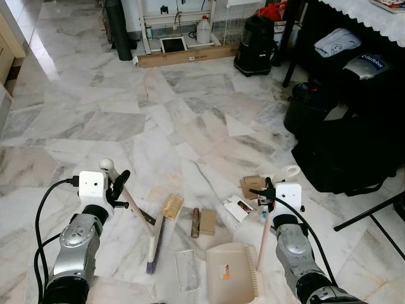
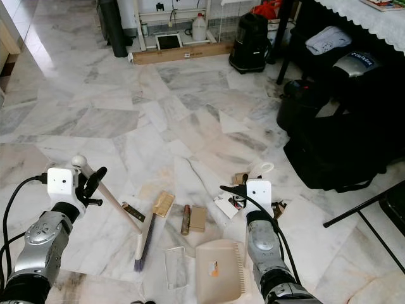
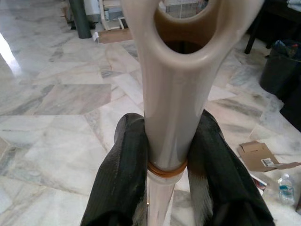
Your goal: Sweep floor
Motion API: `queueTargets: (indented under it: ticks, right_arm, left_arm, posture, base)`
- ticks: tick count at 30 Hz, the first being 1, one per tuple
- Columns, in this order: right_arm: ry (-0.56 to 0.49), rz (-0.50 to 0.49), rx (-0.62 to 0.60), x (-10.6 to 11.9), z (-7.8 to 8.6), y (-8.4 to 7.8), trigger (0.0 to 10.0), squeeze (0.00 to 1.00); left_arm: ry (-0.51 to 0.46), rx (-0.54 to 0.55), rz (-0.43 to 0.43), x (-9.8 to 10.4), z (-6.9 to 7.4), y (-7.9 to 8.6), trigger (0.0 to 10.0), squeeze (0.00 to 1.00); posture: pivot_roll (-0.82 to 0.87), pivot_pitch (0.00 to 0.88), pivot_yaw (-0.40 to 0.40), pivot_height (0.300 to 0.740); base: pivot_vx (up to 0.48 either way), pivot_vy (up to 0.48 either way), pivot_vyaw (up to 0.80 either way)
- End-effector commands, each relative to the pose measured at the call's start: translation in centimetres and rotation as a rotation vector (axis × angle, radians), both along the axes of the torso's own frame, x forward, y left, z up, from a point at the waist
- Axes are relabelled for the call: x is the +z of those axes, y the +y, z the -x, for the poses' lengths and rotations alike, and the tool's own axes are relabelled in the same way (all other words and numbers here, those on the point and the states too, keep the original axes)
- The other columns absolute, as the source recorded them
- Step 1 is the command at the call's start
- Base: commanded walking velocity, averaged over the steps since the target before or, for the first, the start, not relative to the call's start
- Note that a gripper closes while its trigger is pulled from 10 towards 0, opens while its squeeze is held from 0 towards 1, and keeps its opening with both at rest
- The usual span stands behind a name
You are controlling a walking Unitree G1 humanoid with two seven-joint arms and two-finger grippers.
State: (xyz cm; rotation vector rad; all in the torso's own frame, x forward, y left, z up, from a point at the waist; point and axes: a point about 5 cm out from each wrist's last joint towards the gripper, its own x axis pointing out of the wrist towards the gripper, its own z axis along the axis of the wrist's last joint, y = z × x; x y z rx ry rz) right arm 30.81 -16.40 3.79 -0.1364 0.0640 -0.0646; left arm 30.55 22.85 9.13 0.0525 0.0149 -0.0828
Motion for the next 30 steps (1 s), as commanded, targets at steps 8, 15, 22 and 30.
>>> queueTargets:
  ticks: [8,15,22,30]
  right_arm:
    - [0.128,-0.014,0.022,-2.7,1.9,0.9,10.0,0.0]
    - [0.142,-0.009,0.019,-3.0,2.2,0.8,10.0,0.0]
    - [0.136,-0.003,0.006,-2.8,2.0,0.3,10.0,0.0]
    - [0.13,0.003,0.007,-2.5,1.7,0.2,10.0,0.0]
  left_arm:
    - [0.074,0.0,-0.064,-1.0,0.6,0.6,10.0,0.0]
    - [0.108,-0.009,-0.104,-1.9,0.9,0.1,10.0,0.0]
    - [0.272,-0.155,-0.131,-4.0,1.7,-1.5,10.0,0.0]
    - [0.461,-0.363,-0.069,-5.6,3.5,-2.6,10.0,0.0]
  posture:
    - [0.06,0.099,-0.015,0.74]
    - [0.05,0.104,-0.016,0.74]
    - [0.05,0.113,-0.021,0.74]
    - [0.04,0.117,-0.024,0.74]
  base:
    - [0.0,0.0,0.0]
    - [0.0,0.0,0.0]
    - [0.0,0.0,0.0]
    - [0.0,0.0,0.0]
